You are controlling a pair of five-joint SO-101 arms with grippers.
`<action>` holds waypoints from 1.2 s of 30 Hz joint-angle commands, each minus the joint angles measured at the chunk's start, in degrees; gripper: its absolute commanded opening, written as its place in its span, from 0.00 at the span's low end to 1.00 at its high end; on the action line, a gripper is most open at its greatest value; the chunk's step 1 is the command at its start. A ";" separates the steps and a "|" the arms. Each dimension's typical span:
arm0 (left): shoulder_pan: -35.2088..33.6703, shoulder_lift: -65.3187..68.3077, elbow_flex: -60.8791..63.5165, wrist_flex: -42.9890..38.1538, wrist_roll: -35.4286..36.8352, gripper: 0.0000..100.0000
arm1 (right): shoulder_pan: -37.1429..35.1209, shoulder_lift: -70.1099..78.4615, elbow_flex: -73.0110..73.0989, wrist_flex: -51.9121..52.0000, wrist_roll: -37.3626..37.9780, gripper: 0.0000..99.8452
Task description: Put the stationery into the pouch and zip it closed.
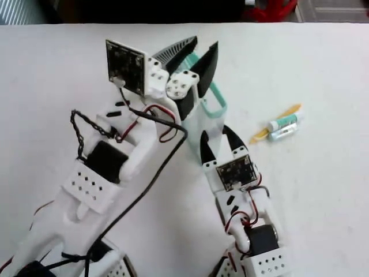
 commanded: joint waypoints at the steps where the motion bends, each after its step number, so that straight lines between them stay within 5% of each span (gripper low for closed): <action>1: -0.22 -1.98 -2.29 0.09 -2.73 0.15 | 0.48 0.75 0.44 -0.31 0.53 0.02; 10: -0.31 -0.75 -1.32 0.09 -2.99 0.15 | 0.40 0.75 0.44 -0.31 0.53 0.03; 18: -1.71 6.99 -2.02 -4.48 -2.99 0.11 | 0.31 0.75 0.70 -0.31 0.44 0.19; 29: -9.36 0.92 -3.69 -1.76 -2.55 0.11 | 0.31 0.75 0.70 -0.22 0.44 0.19; 36: -13.93 -0.40 -0.18 8.97 -2.55 0.11 | -1.98 0.75 0.44 -0.22 0.97 0.03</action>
